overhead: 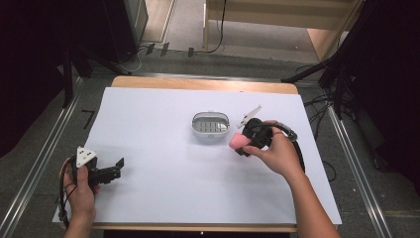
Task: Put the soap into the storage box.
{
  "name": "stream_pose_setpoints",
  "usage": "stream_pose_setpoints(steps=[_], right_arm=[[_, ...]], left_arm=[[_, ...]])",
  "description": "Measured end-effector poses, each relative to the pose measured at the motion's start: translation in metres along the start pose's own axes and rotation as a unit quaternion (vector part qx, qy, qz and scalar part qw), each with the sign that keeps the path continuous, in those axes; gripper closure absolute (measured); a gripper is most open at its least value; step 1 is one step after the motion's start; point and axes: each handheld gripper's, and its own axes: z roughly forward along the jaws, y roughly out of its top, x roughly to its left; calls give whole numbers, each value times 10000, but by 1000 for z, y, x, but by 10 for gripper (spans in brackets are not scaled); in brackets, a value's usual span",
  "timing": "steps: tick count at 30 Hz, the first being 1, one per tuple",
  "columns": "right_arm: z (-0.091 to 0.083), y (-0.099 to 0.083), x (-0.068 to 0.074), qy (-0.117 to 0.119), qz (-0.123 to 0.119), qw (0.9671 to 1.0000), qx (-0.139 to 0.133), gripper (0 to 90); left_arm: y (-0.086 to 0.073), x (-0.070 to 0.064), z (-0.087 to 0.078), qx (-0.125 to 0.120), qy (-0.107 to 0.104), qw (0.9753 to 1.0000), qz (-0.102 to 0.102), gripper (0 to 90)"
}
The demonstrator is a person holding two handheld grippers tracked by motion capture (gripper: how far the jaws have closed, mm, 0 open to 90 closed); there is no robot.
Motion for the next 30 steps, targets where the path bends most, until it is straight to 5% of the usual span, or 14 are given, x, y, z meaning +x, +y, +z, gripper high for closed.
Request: stream_pose_setpoints(steps=[30], right_arm=[[-6, 42, 2, 302, -977, 9948, -6, 382]], left_arm=[[0, 0, 0, -3, -24, 10000, -16, 0]])
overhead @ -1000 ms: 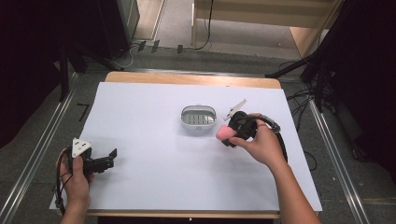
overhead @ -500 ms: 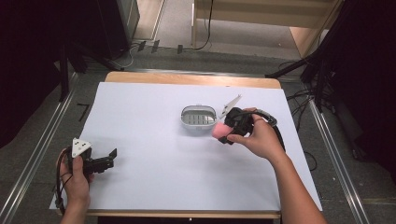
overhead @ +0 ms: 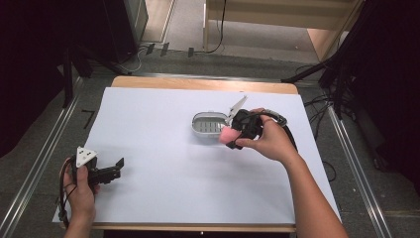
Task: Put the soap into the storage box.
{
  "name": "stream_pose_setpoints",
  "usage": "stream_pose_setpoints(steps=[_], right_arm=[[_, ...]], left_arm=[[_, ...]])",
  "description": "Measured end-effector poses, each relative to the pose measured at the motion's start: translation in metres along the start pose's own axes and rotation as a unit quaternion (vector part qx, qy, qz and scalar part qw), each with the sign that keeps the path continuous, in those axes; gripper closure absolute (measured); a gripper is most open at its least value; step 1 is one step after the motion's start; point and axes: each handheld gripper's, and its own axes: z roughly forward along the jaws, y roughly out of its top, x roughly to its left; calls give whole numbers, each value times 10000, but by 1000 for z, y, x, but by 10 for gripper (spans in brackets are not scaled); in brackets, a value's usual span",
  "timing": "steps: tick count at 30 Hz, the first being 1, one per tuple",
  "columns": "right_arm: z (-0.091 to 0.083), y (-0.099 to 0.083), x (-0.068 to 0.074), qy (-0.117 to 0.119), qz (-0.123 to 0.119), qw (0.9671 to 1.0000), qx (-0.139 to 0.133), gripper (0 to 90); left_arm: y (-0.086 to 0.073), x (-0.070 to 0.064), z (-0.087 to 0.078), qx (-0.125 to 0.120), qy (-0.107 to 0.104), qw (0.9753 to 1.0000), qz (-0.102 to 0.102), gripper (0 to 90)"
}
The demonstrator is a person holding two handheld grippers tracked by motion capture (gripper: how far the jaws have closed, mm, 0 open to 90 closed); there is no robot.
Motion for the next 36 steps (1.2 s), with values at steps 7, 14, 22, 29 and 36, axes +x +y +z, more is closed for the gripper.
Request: stream_pose_setpoints(steps=[7, 14, 22, 29, 36], right_arm=[[1, 7, -4, -19, -38, 10000, -6, 382], [2, 16, -8, -38, -169, 9998, -29, 382], [3, 25, -12, -16, -204, 9998, -16, 382], [5, 34, -17, -22, -287, 9996, -12, 382], [7, 44, -21, -5, -403, 9992, 4, 382]], left_arm=[[0, 0, 0, -1, -4, 10000, -6, 0], [0, 0, 0, -2, 1, 10000, -5, 0], [0, 0, 0, -1, -4, 10000, -4, 0], [0, 0, 0, -2, -6, 10000, -12, 0], [0, 0, 0, -6, -11, 10000, -10, 0]])
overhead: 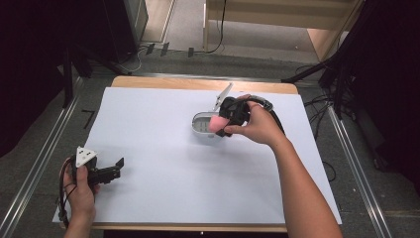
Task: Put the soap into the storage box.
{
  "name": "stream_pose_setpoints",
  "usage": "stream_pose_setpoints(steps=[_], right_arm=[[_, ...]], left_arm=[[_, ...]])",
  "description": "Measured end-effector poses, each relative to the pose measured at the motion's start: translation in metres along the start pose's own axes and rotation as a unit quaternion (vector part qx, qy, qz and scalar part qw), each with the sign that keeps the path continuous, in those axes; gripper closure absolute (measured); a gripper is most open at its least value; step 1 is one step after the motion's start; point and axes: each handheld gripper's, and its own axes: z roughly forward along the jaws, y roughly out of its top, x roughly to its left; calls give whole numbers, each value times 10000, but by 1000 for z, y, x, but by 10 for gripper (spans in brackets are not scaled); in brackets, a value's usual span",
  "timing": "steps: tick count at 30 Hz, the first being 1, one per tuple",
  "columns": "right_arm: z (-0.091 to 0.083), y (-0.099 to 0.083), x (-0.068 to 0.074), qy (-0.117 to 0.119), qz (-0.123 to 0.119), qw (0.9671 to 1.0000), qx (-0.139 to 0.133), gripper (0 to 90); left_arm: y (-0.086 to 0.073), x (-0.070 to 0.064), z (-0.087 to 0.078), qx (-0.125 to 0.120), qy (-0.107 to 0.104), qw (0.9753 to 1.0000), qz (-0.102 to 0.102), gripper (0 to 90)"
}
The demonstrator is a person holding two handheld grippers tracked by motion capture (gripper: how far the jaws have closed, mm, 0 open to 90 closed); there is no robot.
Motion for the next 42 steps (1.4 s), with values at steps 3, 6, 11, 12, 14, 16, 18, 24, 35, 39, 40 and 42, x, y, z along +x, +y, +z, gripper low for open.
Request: stream_pose_setpoints(steps=[3, 6, 11, 12, 14, 16, 18, 24, 35, 39, 40, 42], right_arm=[[1, 3, -3, -17, -34, 10000, -11, 382], [3, 6, -7, -12, -104, 9999, -42, 382], [6, 9, -12, -16, -149, 9999, 31, 382], [6, 9, -12, -16, -149, 9999, 31, 382], [8, 11, -14, -26, -223, 9997, 34, 382], [9, 13, -16, 1, -264, 9996, 50, 382], [11, 17, -17, 28, -315, 9995, 80, 382], [16, 23, -20, 59, -431, 9990, 111, 382], [30, 27, -29, 57, -500, 9986, 174, 381], [33, 28, -31, 87, -564, 9982, 203, 382], [34, 28, -30, 83, -540, 9983, 212, 381], [36, 29, -31, 72, -571, 9981, 219, 381]], left_arm=[[0, 0, 0, 2, 0, 10000, -1, 0], [0, 0, 0, 2, -7, 10000, -3, 0], [0, 0, 0, 3, -2, 10000, -10, 0], [0, 0, 0, 3, -4, 10000, -12, 0], [0, 0, 0, 3, -6, 10000, -13, 0], [0, 0, 0, -1, -6, 10000, -16, 0], [0, 0, 0, -4, -4, 10000, -19, 0], [0, 0, 0, -11, -9, 10000, -22, 0], [0, 1, 0, -27, -40, 10000, -50, 0], [0, 1, 1, -26, -53, 10000, -56, 0], [0, 1, 1, -28, -53, 10000, -58, 0], [0, 2, 1, -28, -53, 10000, -58, 0]])
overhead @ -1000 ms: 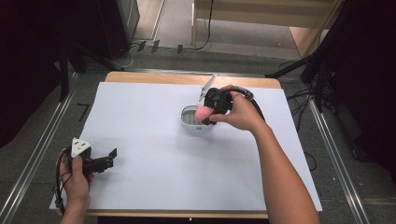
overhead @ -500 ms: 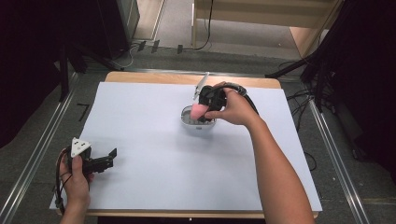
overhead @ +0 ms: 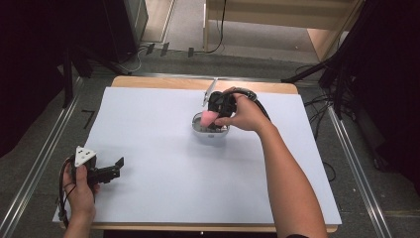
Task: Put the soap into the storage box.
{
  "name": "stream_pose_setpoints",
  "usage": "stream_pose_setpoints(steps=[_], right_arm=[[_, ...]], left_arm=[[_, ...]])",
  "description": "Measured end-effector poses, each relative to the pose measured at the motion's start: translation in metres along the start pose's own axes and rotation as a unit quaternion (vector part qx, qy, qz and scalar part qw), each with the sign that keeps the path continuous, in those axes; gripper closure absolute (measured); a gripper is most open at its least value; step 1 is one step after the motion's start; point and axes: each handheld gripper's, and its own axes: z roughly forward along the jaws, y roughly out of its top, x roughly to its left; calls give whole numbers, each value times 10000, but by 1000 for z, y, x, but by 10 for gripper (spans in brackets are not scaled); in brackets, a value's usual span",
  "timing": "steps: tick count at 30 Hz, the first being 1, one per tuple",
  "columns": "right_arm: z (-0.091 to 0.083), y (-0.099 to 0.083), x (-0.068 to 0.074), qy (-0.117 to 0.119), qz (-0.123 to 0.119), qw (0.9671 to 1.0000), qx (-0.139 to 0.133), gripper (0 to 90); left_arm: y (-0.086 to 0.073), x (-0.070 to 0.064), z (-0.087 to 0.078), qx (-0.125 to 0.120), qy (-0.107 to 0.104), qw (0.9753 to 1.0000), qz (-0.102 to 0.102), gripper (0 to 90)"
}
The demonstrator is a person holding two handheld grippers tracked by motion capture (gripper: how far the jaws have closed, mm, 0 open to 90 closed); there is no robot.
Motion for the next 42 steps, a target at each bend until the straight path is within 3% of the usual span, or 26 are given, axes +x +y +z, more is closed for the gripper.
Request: stream_pose_setpoints(steps=[17, 24, 26, 37, 42], right_arm=[[6, 2, -3, -5, -17, 10000, 71, 381], [8, 3, -3, 8, 97, 9999, 94, 396], [1, 4, -4, 6, 259, 9996, -129, 396], [-15, 1, 2, -190, 382, 9989, -180, 362], [-22, 3, 10, -120, 701, 9972, -242, 372]], left_arm=[[0, 0, 0, -2, 2, 10000, -1, 0], [0, 0, 0, 1, -1, 10000, -4, 0], [0, 1, 0, -6, -11, 10000, -11, 0], [0, 0, 0, -9, -11, 10000, -13, 0], [0, 0, 0, -11, -8, 10000, -12, 0]])
